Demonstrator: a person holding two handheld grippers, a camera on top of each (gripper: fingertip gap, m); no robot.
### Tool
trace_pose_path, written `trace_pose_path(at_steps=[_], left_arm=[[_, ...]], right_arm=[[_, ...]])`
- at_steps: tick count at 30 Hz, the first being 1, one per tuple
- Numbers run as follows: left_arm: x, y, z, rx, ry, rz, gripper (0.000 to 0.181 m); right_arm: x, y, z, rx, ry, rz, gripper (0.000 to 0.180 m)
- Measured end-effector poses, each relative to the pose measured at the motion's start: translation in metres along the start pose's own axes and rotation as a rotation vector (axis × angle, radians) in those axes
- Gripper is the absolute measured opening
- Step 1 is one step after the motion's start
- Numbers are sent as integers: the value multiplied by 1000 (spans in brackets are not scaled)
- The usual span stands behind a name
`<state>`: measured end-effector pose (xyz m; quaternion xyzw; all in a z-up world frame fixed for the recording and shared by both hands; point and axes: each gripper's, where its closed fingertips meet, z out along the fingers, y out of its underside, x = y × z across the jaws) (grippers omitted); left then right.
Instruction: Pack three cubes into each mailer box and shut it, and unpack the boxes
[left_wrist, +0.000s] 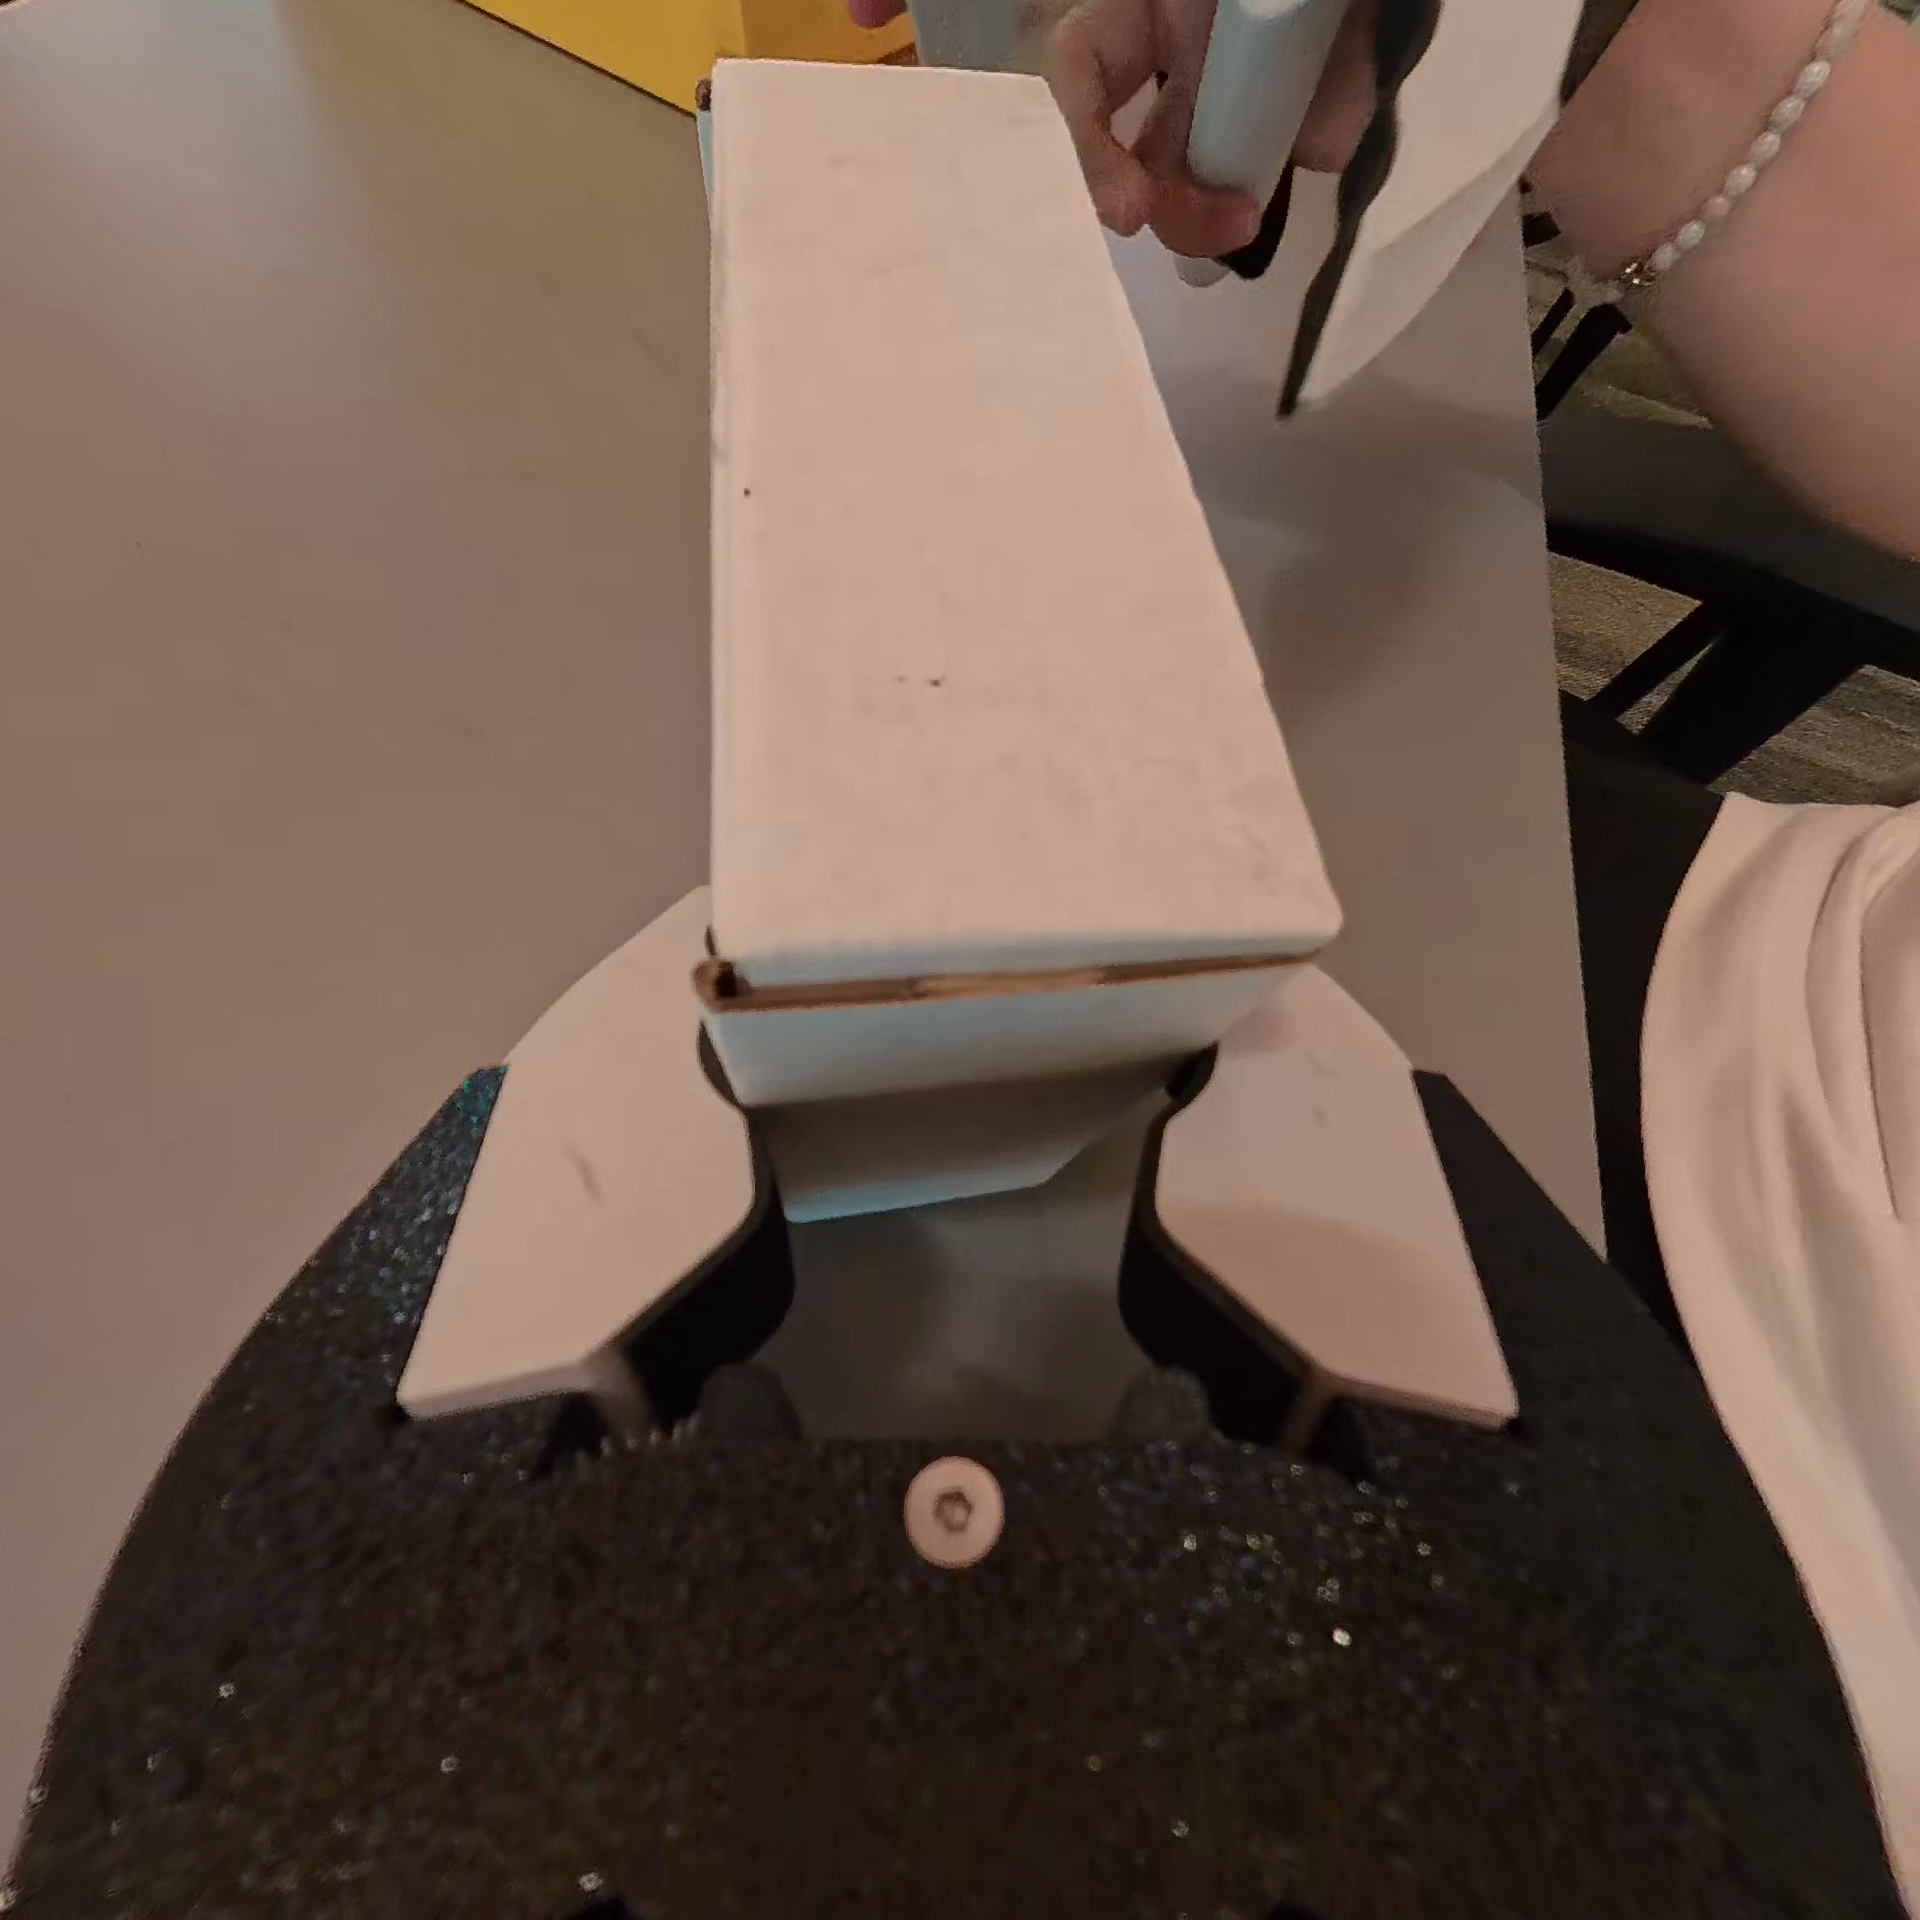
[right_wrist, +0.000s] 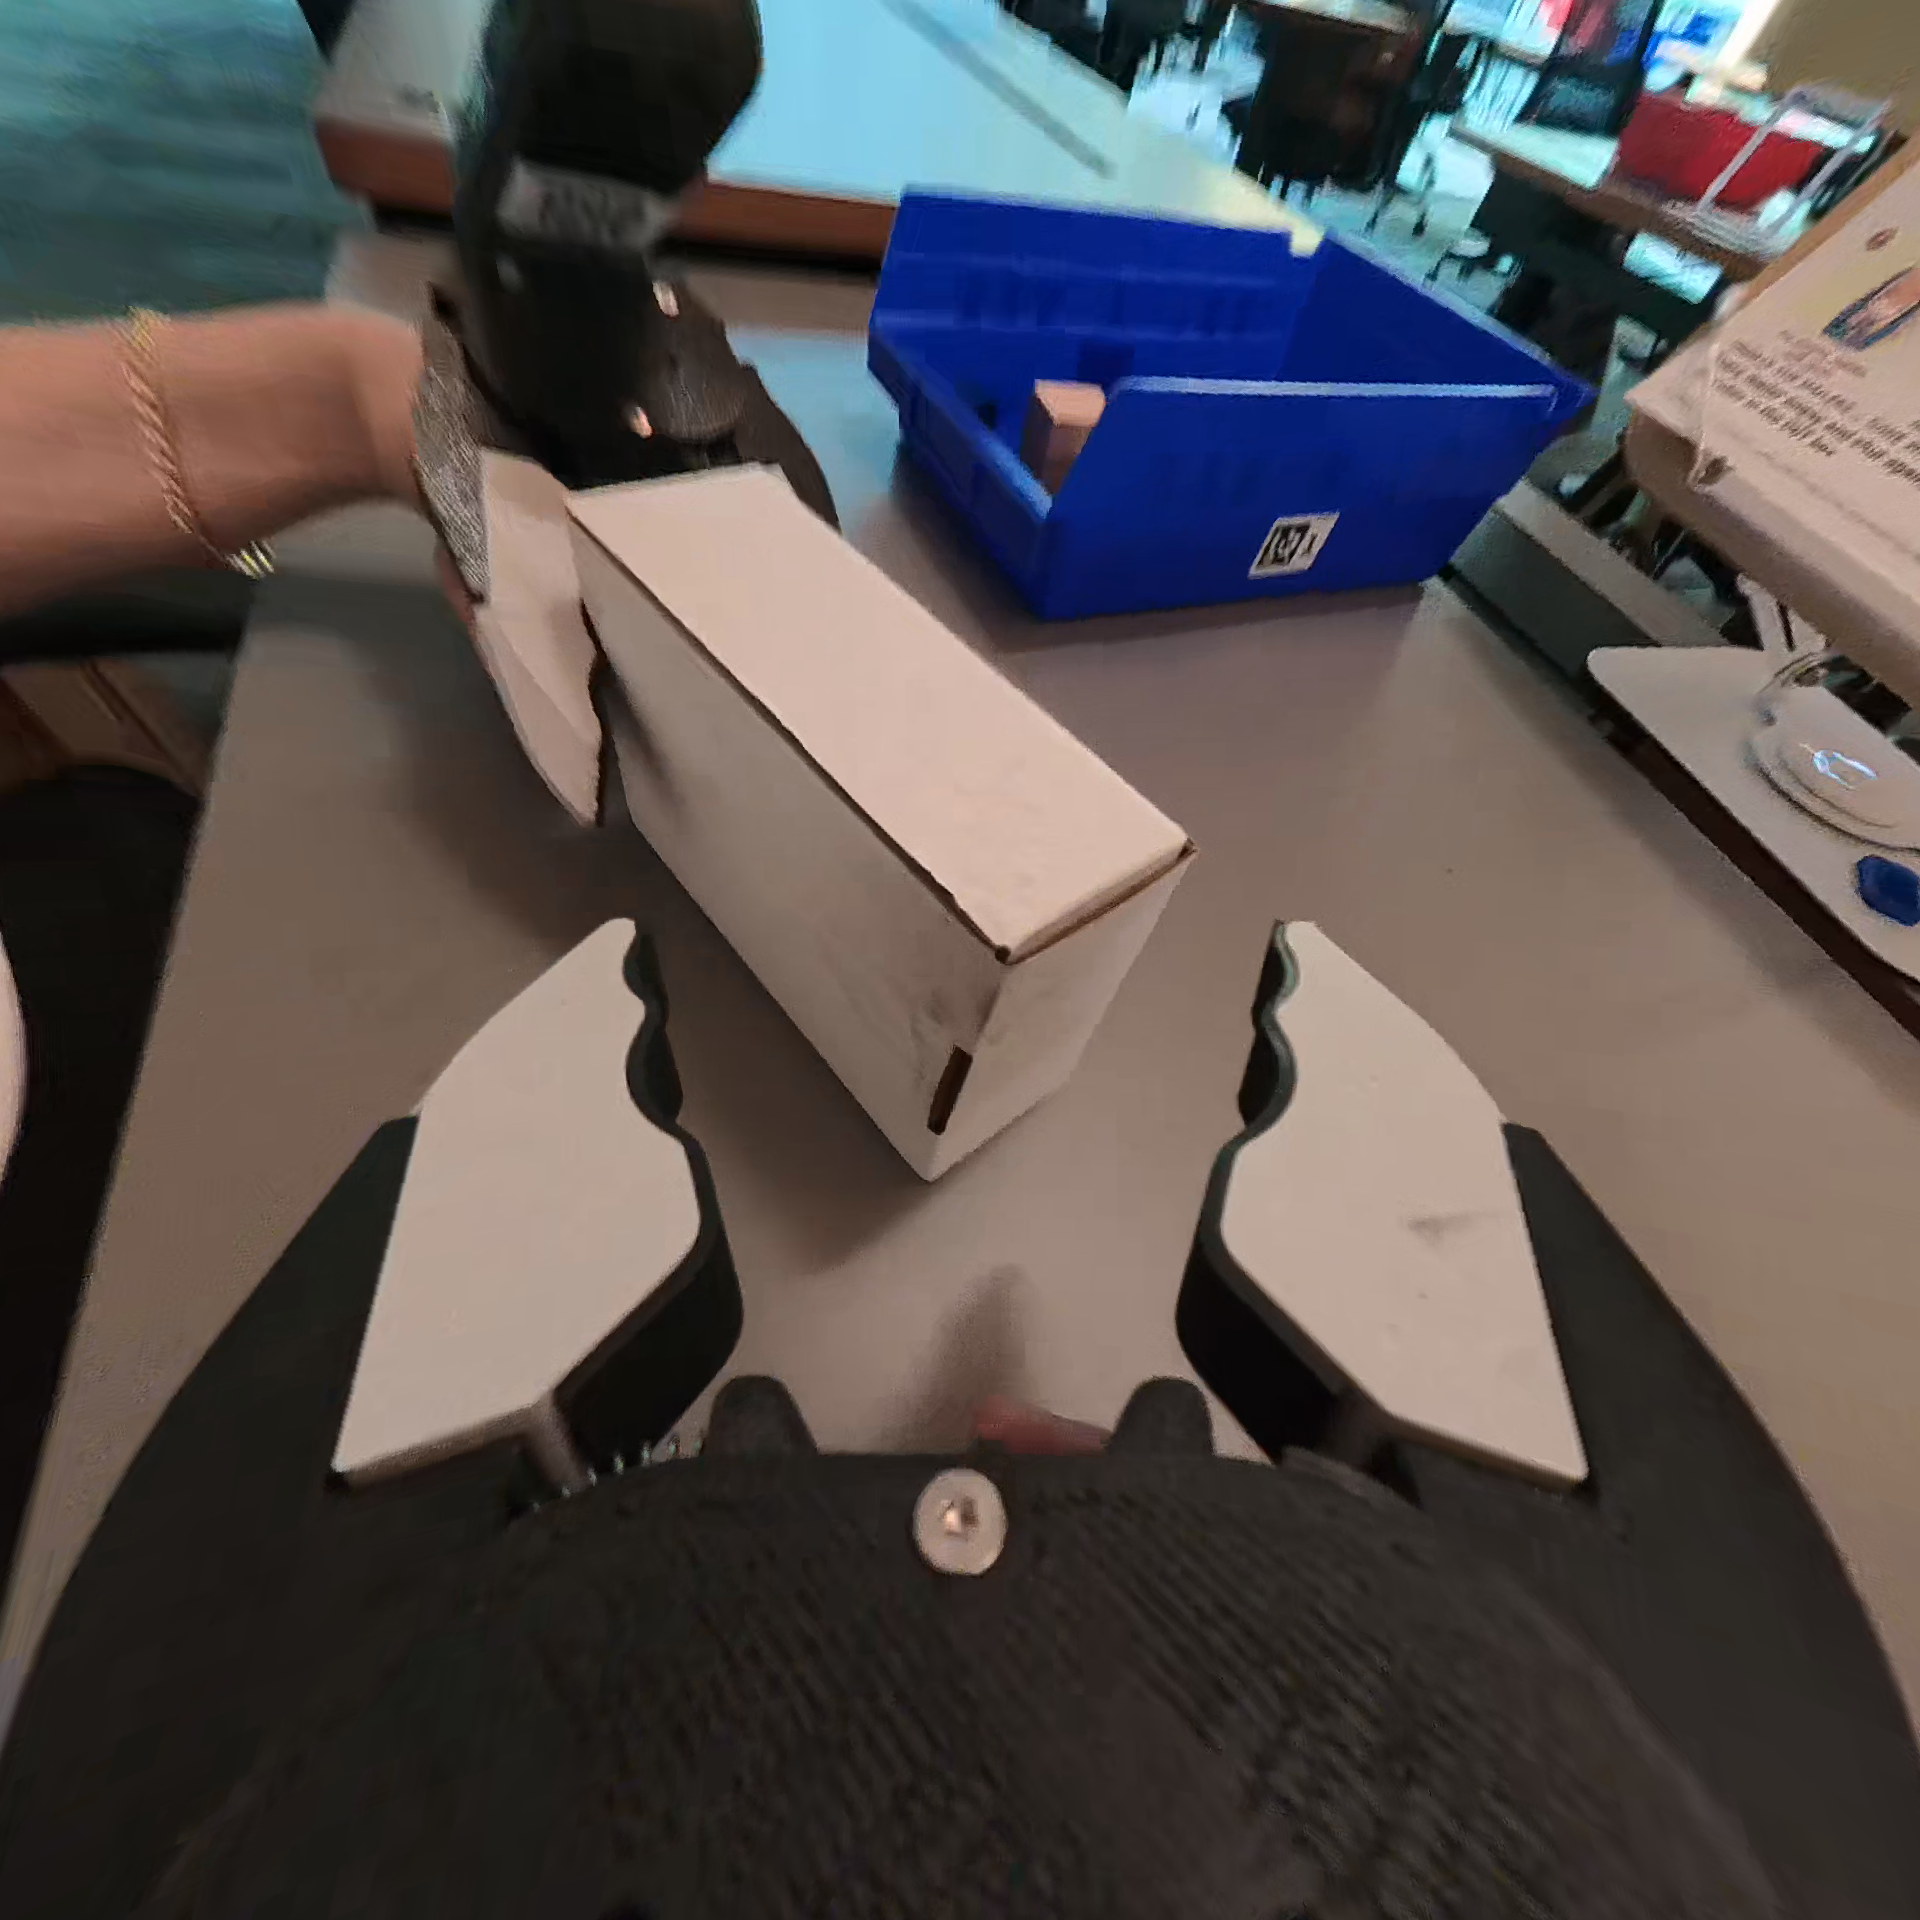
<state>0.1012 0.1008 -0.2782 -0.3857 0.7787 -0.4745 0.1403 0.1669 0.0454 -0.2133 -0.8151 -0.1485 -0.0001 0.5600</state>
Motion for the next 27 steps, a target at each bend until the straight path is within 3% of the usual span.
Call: trace_pose_path(at_steps=[2, 5, 8, 11, 14, 19, 23, 27], left_arm=[[-5, 0, -1, -1, -47, 16, 77], [-12, 6, -1, -42, -142, 88, 78], [-21, 3, -3, -43, -256, 155, 88], [-17, -12, -4, 14, -252, 111, 85], [-17, -13, -3, 29, -225, 102, 78], [-15, -14, -1, 54, -167, 95, 76], [-15, -14, -1, 64, -152, 104, 76], [-14, -14, -1, 64, -149, 106, 76]], right_arm=[[8, 5, 10, -46, 17, -11, 108], [9, -8, 17, 29, -15, 4, 103], [15, -8, 22, 1, 10, -18, 103], [10, -20, 20, 34, 38, -45, 96], [6, -36, 13, 40, 118, -196, 87], [-10, -55, 13, -106, 150, -565, 53], [-19, -35, 24, -315, 96, -785, 52], [-20, -32, 30, -358, 97, -864, 45]])
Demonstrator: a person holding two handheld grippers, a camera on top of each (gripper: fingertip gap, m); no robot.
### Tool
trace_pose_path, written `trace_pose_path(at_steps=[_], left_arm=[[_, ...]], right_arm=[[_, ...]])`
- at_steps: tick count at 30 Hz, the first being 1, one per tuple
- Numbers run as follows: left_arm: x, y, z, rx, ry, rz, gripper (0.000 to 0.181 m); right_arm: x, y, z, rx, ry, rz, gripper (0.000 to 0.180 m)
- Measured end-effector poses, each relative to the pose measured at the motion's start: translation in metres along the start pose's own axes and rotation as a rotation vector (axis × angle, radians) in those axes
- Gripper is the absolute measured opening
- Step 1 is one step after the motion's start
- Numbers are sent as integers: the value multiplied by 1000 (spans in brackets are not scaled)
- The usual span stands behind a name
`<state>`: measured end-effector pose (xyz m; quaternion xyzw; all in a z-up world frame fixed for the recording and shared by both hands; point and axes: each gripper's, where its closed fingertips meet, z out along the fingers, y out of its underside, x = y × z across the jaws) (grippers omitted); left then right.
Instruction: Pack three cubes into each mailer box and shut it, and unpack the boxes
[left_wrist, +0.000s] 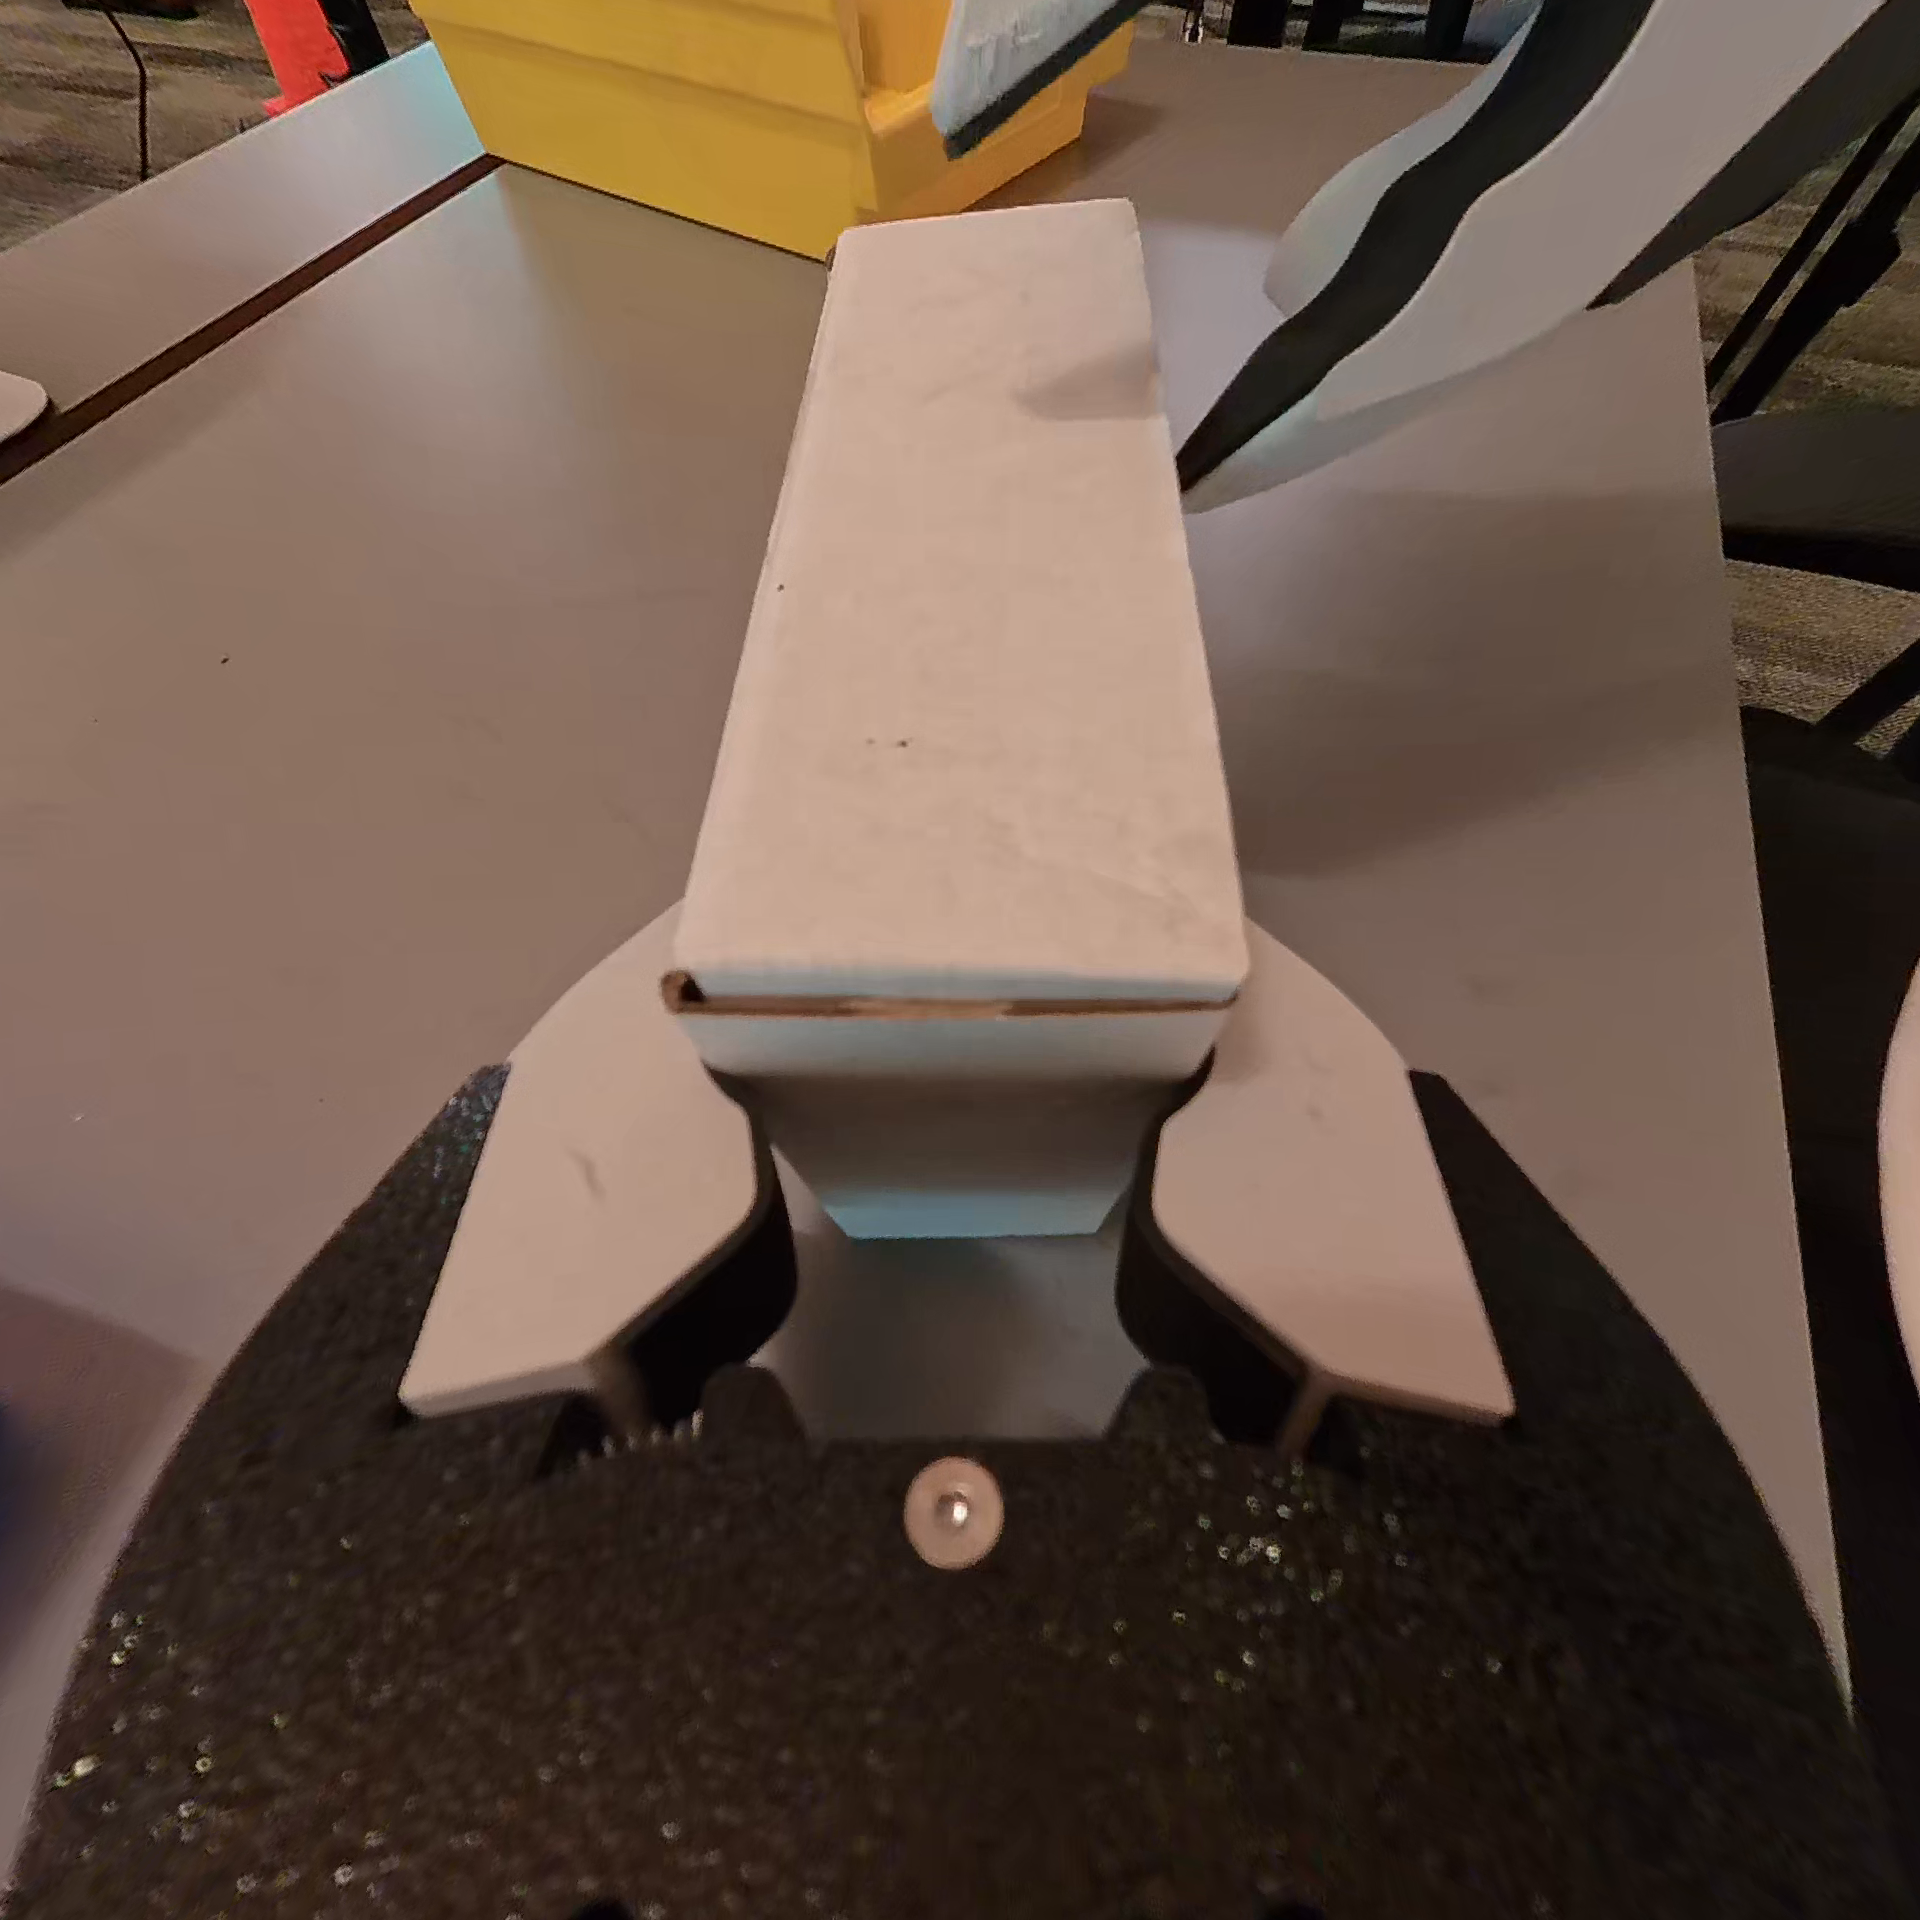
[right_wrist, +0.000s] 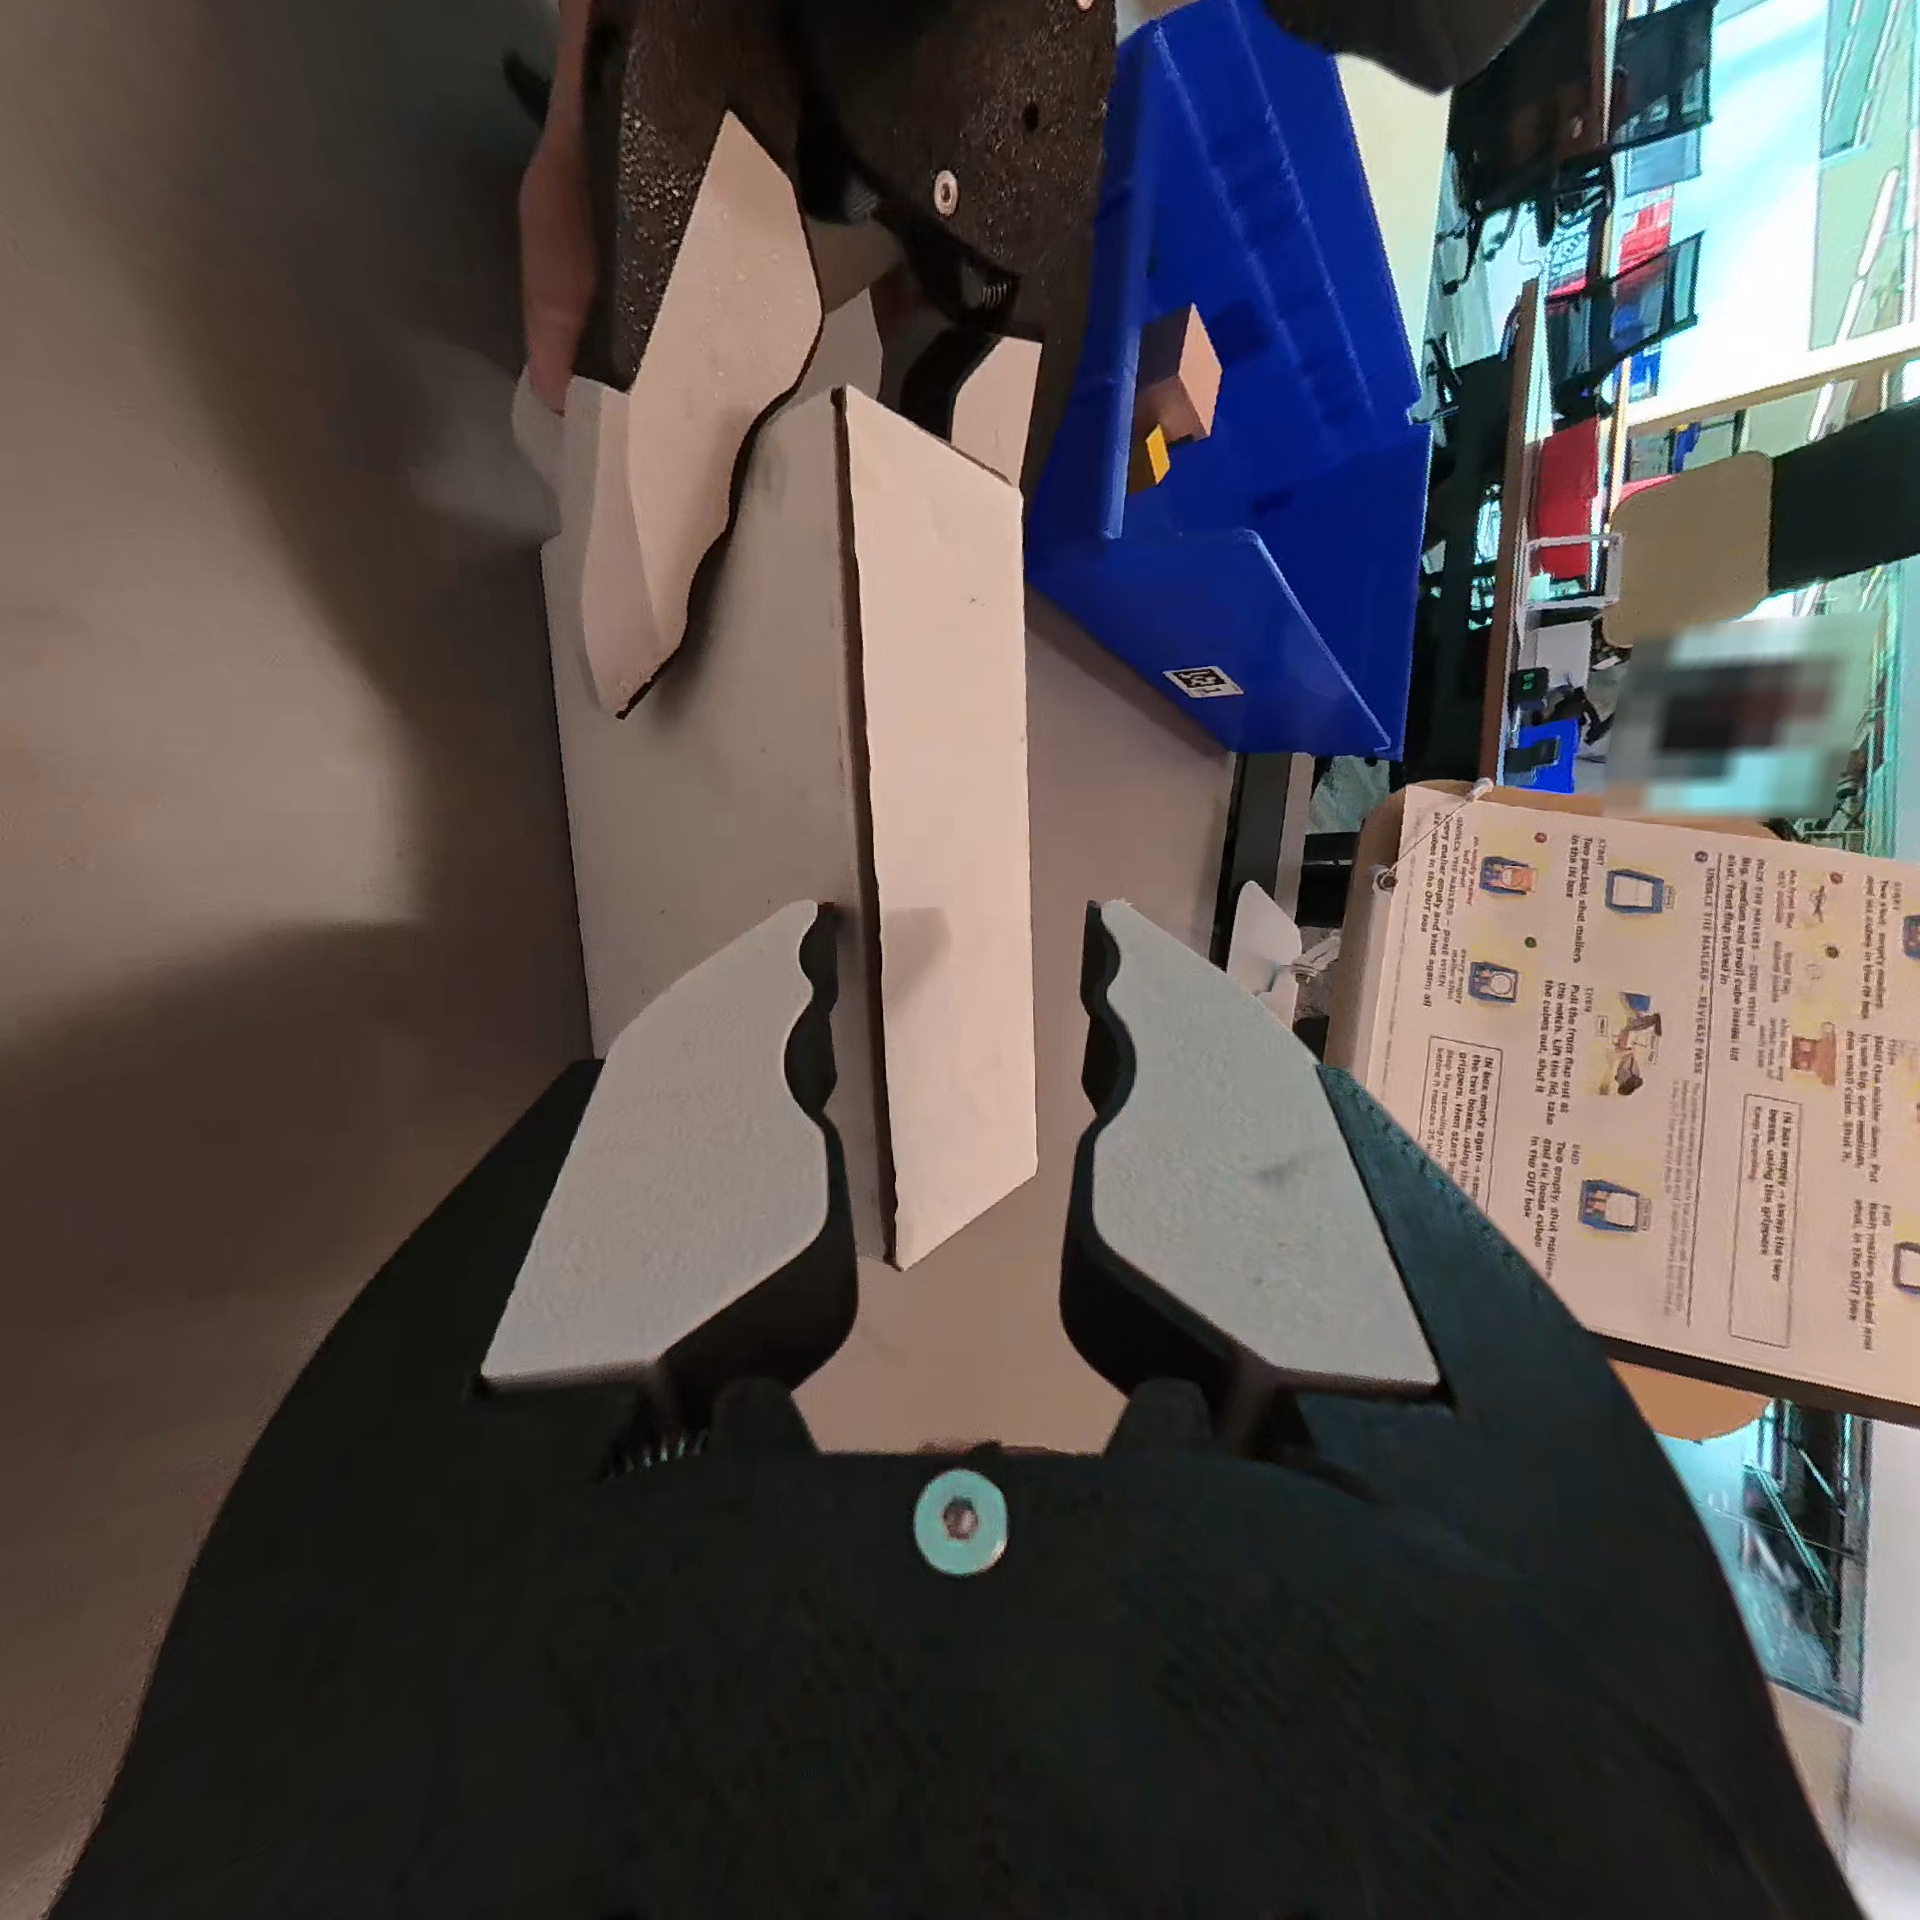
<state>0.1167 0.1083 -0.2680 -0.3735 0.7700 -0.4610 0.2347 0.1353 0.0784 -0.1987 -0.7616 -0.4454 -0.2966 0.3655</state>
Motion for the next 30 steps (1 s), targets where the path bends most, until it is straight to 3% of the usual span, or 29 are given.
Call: trace_pose_path(at_steps=[6, 17, 27, 30], left_arm=[[0, 0, 0, -2, 0, -1, 76], [1, 1, 1, -33, -2, -5, 75], [-9, 0, 8, -72, -74, -49, 75], [-11, 0, 9, -75, -81, -58, 75]], right_arm=[[-2, 1, -2, -34, -39, -79, 35], [1, 4, -6, -94, -65, -198, 34], [25, 18, -3, -189, 155, -106, 49], [24, 20, 0, -188, 218, -108, 45]])
